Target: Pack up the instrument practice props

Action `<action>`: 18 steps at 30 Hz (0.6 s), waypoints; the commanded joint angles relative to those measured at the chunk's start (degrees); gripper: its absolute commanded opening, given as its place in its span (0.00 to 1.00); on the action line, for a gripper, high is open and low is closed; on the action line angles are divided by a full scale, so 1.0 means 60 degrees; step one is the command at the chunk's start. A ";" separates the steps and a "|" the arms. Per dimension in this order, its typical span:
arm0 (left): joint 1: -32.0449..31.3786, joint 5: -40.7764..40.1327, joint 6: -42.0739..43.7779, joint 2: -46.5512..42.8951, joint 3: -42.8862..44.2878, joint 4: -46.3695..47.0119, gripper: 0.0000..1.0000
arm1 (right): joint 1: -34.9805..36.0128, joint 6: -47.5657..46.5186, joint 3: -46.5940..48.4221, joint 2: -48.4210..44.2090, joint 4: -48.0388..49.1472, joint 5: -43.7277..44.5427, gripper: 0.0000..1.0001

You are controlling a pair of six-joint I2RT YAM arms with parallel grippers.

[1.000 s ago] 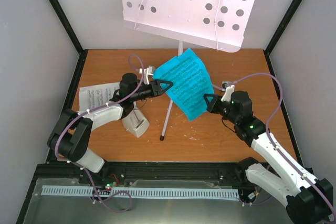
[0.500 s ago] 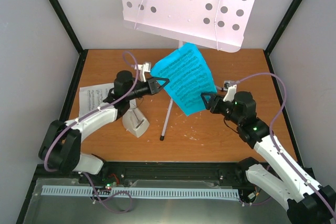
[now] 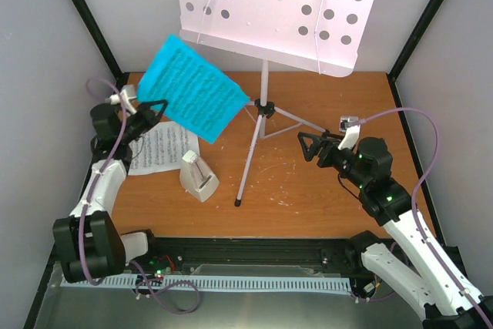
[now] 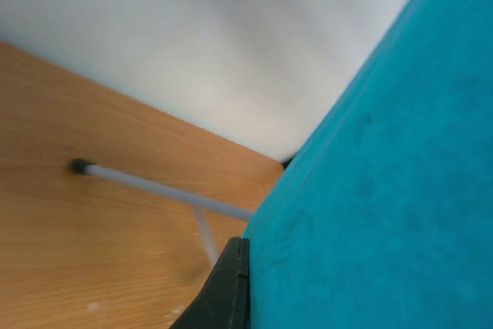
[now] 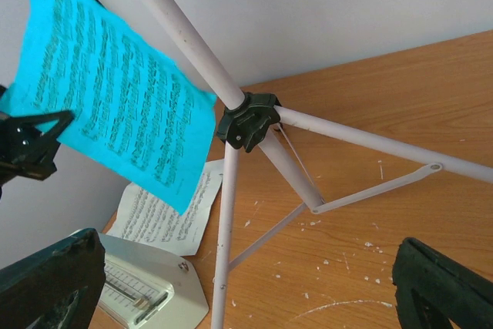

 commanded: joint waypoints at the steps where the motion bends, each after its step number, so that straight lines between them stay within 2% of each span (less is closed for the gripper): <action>1: 0.1688 0.0488 -0.0111 -0.0258 -0.1213 -0.0029 0.00 | -0.0046 -0.0111 -0.0026 -0.0345 -0.0244 0.0270 1.00; 6: 0.2820 -0.0111 0.0083 -0.0452 -0.2488 0.0018 0.00 | -0.0047 -0.0331 -0.0066 -0.0653 -0.0341 0.0761 1.00; 8: 0.2874 -0.0126 0.0051 -0.0454 -0.2916 0.0039 0.00 | -0.0046 -0.0318 -0.0090 -0.0663 -0.0362 0.0836 1.00; 14: 0.2914 -0.1260 0.0141 -0.0687 -0.4091 0.0064 0.00 | -0.0048 -0.0106 -0.0234 -0.0540 -0.0396 0.0973 1.00; 15: 0.2913 -0.1262 0.0249 -0.0631 -0.4107 -0.0053 0.02 | -0.0049 -0.0110 -0.0229 -0.0505 -0.0376 0.0890 1.00; 18: 0.2921 -0.1402 0.0732 -0.0596 -0.3927 -0.0629 0.16 | -0.0046 -0.0248 -0.0163 -0.0388 -0.0296 0.0610 1.00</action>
